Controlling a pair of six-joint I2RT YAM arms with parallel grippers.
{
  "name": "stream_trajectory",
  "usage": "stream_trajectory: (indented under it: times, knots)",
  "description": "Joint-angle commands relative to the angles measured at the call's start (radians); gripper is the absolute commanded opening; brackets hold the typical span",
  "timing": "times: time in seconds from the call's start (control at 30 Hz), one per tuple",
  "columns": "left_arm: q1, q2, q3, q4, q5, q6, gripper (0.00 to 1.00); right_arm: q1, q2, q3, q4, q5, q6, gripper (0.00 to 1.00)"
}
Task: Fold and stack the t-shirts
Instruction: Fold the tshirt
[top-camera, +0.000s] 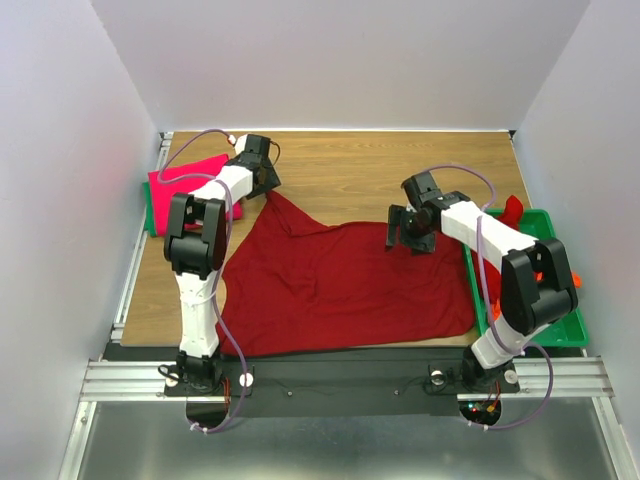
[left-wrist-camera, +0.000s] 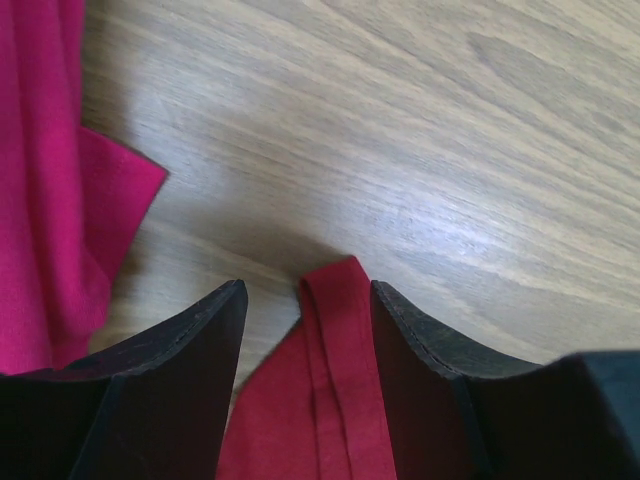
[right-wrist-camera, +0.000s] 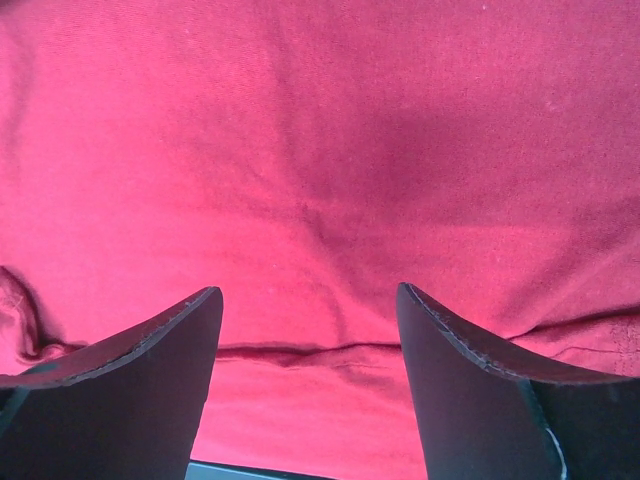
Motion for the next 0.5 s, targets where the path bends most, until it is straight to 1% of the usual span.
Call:
stream_trajectory:
  times: [0.0,0.03,0.3,0.37,0.43,0.47]
  knots:
    - [0.004,0.005,0.051,0.006,0.007,0.022,0.62,0.009,0.020,0.015,0.003,0.013,-0.001,0.76]
    - [0.002,0.008,0.051,0.007,0.010,0.022,0.61,0.009,0.024,0.022,0.003,0.013,-0.002,0.76]
    - [0.002,0.031,0.055,0.015,0.031,0.025,0.44,0.009,0.052,0.047,0.003,0.008,-0.010,0.76]
    - [0.002,0.036,0.049,0.013,0.033,0.022,0.37,0.009,0.055,0.048,0.003,0.011,-0.010,0.76]
    - [0.002,0.033,0.046,0.015,0.033,0.022,0.32,0.009,0.055,0.048,0.000,0.013,-0.010,0.76]
    - [0.004,0.033,0.044,0.017,0.030,0.022,0.26,0.008,0.053,0.047,0.000,0.013,-0.007,0.76]
